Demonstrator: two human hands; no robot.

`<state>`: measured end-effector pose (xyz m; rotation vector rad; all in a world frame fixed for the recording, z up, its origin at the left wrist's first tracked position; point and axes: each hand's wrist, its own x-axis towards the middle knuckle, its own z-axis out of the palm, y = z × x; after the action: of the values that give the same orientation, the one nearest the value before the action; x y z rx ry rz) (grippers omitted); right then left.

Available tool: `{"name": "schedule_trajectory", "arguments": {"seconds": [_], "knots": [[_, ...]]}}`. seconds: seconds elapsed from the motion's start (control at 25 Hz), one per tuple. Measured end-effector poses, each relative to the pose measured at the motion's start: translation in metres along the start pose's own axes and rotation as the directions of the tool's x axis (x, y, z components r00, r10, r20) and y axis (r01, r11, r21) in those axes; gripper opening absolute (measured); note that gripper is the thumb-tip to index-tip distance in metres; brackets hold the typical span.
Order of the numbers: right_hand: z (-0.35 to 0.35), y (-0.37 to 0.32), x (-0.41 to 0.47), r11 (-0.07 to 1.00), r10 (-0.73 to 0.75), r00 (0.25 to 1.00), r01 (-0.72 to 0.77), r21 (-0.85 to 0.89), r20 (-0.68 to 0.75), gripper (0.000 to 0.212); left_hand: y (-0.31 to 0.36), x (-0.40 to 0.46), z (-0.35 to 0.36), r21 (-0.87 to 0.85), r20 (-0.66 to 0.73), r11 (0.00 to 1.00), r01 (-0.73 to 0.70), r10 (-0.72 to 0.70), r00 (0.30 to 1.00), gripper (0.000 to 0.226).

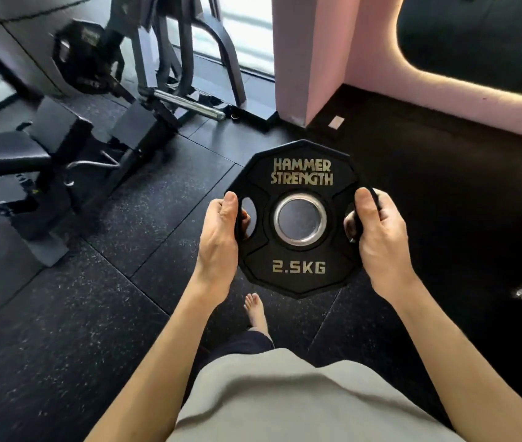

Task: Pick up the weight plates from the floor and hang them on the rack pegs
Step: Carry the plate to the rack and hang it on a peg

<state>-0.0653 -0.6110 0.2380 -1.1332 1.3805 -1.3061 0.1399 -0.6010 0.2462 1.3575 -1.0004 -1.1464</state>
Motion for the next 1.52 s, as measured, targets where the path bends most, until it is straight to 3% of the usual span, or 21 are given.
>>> {"name": "schedule_trajectory", "arguments": {"seconds": [0.56,0.84,1.2,1.32,1.52], "knots": [[0.036,-0.025,0.385,1.0,0.009,0.952,-0.003,0.02,-0.305,0.021,0.058,0.428,0.126,0.004,0.289,1.0,0.002,-0.003,0.957,0.035],[-0.015,-0.018,0.574,0.999,-0.007,0.923,0.024,0.037,-0.386,0.02,0.062,0.602,0.251,-0.034,0.372,0.999,0.011,0.003,0.928,0.04],[-0.114,-0.035,0.771,0.997,-0.036,0.888,0.064,0.047,-0.459,0.022,0.102,0.76,0.427,0.003,0.415,1.0,-0.011,0.009,0.91,0.036],[-0.146,-0.038,0.811,0.998,-0.041,0.831,0.065,0.023,-0.555,0.02,0.105,0.804,0.484,0.002,0.539,1.0,-0.019,0.015,0.842,0.034],[-0.201,-0.038,0.871,0.999,-0.036,0.633,0.039,-0.015,-0.774,0.015,0.113,0.879,0.6,0.011,0.793,0.997,-0.08,0.04,0.608,0.04]]}}
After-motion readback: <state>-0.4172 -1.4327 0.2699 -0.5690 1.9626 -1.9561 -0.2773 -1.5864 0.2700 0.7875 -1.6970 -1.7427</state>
